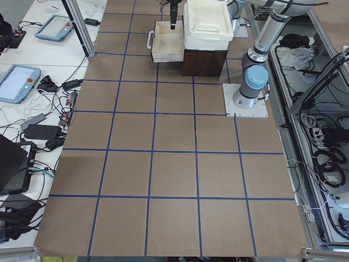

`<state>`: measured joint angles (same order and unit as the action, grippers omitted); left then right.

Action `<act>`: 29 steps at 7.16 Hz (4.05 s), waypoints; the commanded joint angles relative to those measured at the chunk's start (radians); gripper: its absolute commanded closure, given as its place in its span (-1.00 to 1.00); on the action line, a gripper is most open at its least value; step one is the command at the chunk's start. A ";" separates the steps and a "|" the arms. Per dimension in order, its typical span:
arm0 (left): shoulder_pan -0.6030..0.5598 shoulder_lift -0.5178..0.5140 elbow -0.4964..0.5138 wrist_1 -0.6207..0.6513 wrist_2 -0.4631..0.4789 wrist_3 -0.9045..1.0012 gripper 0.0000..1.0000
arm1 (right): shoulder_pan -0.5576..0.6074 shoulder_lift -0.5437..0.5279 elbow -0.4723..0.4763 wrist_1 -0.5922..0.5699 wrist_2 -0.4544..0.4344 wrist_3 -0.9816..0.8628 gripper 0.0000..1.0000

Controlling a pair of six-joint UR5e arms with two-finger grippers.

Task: Put scissors in drawer and close it
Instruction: 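Lower the right gripper and close it on the scissors handle, then lift the scissors with the right gripper and carry them toward the drawer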

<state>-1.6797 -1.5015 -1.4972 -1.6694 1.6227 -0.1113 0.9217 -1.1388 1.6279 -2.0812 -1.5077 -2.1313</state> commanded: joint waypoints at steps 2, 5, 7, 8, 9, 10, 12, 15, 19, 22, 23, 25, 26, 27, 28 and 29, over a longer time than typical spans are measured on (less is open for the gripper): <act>0.000 0.003 0.000 -0.001 0.003 0.001 -1.00 | -0.006 0.054 0.141 -0.210 -0.003 -0.112 -1.00; 0.000 0.004 -0.002 -0.006 0.003 -0.001 -1.00 | -0.014 0.066 0.139 -0.203 0.001 -0.186 -1.00; 0.000 0.006 -0.002 -0.007 0.005 -0.001 -1.00 | -0.014 0.071 0.145 -0.200 -0.014 -0.151 -0.99; 0.000 0.006 -0.002 -0.007 0.003 -0.001 -1.00 | -0.024 0.073 0.147 -0.192 -0.013 -0.151 -0.99; 0.000 0.006 -0.002 -0.009 0.005 0.001 -1.00 | -0.027 0.073 0.147 -0.185 -0.013 -0.156 -0.99; 0.000 0.007 -0.002 -0.009 0.003 0.001 -1.00 | -0.029 0.074 0.148 -0.183 -0.013 -0.145 -0.99; 0.000 0.007 -0.002 -0.009 0.005 0.002 -1.00 | -0.029 0.076 0.148 -0.191 -0.040 -0.133 -0.87; 0.003 0.009 -0.002 -0.006 0.005 0.010 -1.00 | -0.029 0.077 0.150 -0.188 -0.079 -0.125 -0.03; 0.003 0.009 -0.002 -0.007 0.005 0.012 -1.00 | -0.029 0.067 0.155 -0.195 -0.063 -0.102 0.92; 0.002 0.010 -0.002 -0.007 0.005 0.012 -1.00 | -0.020 -0.066 0.155 -0.151 -0.057 -0.078 1.00; 0.002 0.010 -0.002 -0.009 0.005 0.010 -1.00 | -0.012 -0.138 0.142 -0.093 -0.008 -0.062 1.00; 0.002 0.010 -0.002 -0.009 0.005 0.010 -1.00 | 0.072 -0.277 0.144 0.065 0.040 0.122 1.00; 0.002 0.010 -0.002 -0.009 0.005 0.010 -1.00 | 0.154 -0.317 0.142 0.079 0.026 0.214 1.00; 0.002 0.010 -0.002 -0.009 0.005 0.010 -1.00 | 0.217 -0.346 0.142 0.119 0.029 0.313 1.00; 0.002 0.010 -0.002 -0.009 0.005 0.010 -1.00 | 0.261 -0.370 0.151 0.139 0.040 0.450 1.00; 0.002 0.010 -0.002 -0.009 0.005 0.012 -1.00 | 0.337 -0.375 0.145 0.139 0.034 0.532 1.00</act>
<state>-1.6782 -1.4910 -1.4987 -1.6781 1.6275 -0.1009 1.1762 -1.4964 1.7746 -1.9556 -1.4734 -1.7223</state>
